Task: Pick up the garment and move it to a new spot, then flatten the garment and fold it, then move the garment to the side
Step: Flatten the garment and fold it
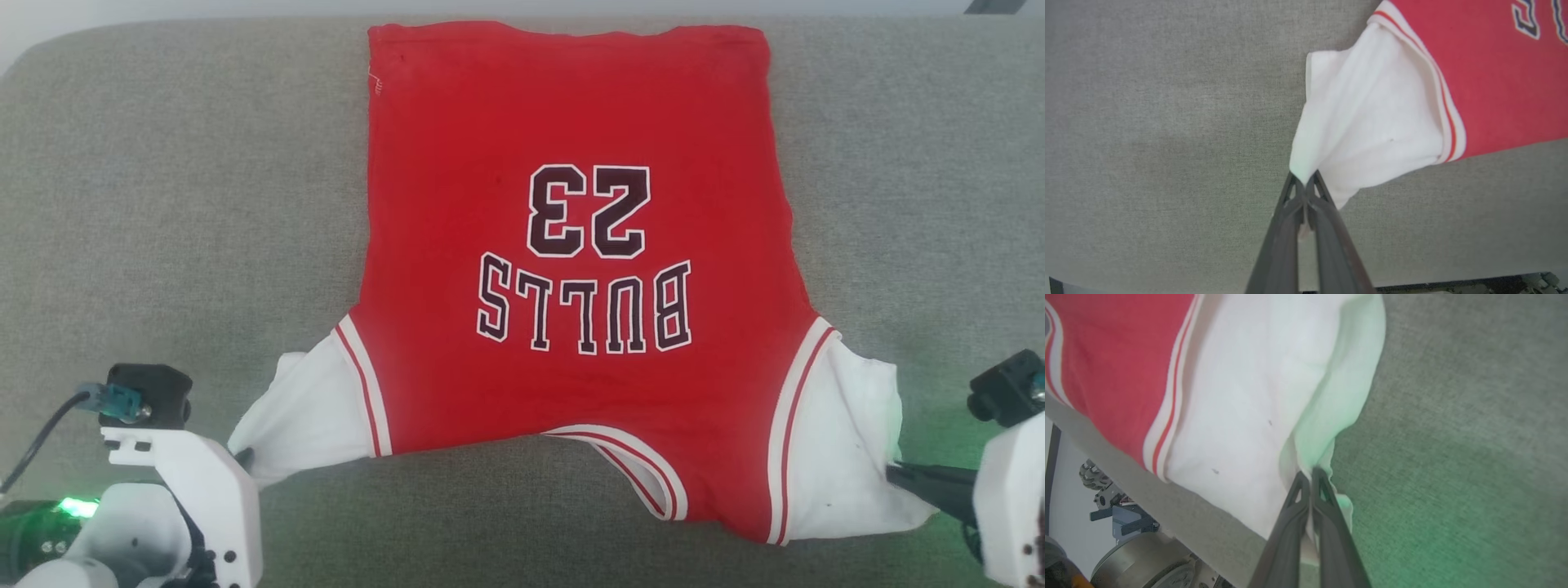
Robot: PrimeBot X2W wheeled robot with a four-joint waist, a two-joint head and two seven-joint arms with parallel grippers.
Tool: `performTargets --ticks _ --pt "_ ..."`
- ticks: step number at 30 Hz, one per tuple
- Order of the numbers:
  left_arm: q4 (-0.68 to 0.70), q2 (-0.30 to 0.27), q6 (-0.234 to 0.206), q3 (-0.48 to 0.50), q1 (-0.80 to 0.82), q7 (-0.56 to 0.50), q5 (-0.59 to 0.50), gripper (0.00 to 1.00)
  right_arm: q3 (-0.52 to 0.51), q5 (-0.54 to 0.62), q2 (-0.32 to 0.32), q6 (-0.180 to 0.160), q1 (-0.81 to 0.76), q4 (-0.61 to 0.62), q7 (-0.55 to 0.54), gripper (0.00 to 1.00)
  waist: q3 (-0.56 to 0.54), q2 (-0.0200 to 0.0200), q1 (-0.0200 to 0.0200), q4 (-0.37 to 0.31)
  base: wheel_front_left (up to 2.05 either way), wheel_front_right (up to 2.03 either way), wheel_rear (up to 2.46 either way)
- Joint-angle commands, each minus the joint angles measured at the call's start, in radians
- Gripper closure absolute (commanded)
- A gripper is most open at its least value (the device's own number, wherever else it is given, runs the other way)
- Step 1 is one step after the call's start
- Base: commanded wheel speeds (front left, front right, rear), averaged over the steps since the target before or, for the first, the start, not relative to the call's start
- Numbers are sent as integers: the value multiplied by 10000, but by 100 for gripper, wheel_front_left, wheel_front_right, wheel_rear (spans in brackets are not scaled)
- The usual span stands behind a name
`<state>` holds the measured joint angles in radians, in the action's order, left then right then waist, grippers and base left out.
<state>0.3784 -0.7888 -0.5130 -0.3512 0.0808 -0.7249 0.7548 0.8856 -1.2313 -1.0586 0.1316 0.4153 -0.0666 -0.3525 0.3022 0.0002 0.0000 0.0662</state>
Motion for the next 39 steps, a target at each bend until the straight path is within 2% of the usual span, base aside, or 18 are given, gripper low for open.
performTargets --ticks 1,6,7,8,9,12,15,22,26,27,30,34,39 --pt "-89 68 43 -21 -76 113 58 100 -40 195 387 -18 -240 -216 96 100 50 -2 0 51 0 0 0" --pt "-389 430 238 -220 282 363 19 100 -395 1200 1720 -58 -486 -1402 271 99 142 -2 0 146 0 0 0" --pt "-441 512 298 -254 370 449 -9 100 -425 1326 1979 -70 -518 -1596 172 89 155 -2 0 156 0 0 0" --pt "-521 592 321 -287 424 485 -32 100 -512 1447 2214 -72 -537 -1812 163 56 166 -2 0 159 0 0 0" --pt "-607 638 353 -333 480 522 -65 100 -583 1638 2392 -96 -528 -1986 113 0 171 -2 0 167 0 0 0" --pt "-775 826 470 -451 702 618 -82 100 -826 1927 2822 -107 -533 -2222 -50 0 187 -2 0 165 0 0 0" --pt "-875 936 508 -543 793 675 -128 100 -1268 2188 2801 -130 -518 -2133 -231 0 205 -2 0 140 0 0 0" --pt "-931 1097 497 -645 910 801 -202 100 -3305 2658 2325 -41 -692 -590 -237 0 314 -2 0 74 0 0 0" --pt "-937 1223 524 -728 1045 837 -236 100 -4696 3356 2642 -17 -589 201 -144 0 483 -2 0 112 0 0 0" --pt "-937 1223 524 -728 1045 837 -236 100 -4696 3356 2642 -17 -589 201 -144 0 483 -2 0 112 0 0 0" --pt "-976 1336 587 -810 1234 883 -291 100 -5546 4122 3003 -18 -145 471 -92 0 650 -2 0 225 0 0 0" --pt "-1044 1550 697 -977 1581 913 -381 100 -6187 4771 3681 -17 822 308 -357 0 886 -2 0 486 0 0 0" --pt "-1228 1924 979 -1339 2179 941 -522 100 -6229 5203 3992 -17 2563 -662 -985 0 1274 -2 0 1104 0 0 0"
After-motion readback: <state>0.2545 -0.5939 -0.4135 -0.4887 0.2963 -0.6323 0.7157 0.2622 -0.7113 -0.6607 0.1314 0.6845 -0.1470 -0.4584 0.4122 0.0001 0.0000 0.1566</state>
